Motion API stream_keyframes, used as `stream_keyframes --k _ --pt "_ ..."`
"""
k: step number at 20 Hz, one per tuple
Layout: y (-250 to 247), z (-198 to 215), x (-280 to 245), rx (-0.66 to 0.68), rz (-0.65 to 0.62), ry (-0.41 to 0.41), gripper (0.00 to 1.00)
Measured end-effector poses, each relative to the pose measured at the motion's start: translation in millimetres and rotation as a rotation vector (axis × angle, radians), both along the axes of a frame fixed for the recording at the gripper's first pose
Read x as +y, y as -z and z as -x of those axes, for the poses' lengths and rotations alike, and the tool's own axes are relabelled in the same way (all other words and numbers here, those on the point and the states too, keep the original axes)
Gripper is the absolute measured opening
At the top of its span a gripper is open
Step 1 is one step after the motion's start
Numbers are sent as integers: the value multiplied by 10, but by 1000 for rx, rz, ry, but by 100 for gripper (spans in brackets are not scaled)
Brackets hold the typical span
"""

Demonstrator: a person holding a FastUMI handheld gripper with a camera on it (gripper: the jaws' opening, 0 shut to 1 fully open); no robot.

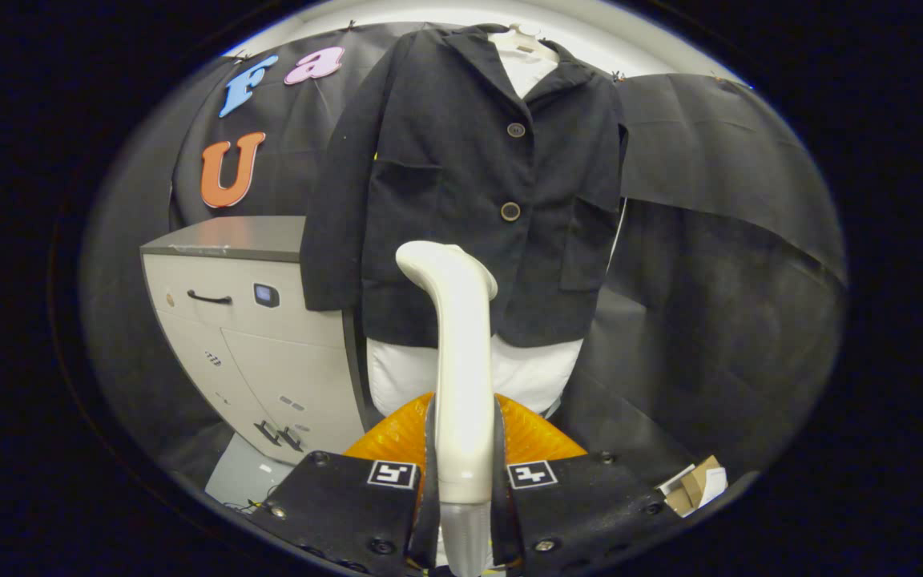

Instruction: Iron the clothes twice with a garment steamer, once on the left side and once on the right side.

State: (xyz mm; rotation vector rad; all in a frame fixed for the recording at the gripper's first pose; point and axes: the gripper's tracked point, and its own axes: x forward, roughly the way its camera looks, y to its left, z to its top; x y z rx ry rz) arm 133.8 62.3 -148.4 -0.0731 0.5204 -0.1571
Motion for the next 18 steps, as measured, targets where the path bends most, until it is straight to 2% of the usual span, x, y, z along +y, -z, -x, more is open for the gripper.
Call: stream_keyframes --k 14,18 --pt "614 300 46 126 21 -9 28" --pt "497 452 12 111 -9 4 28"
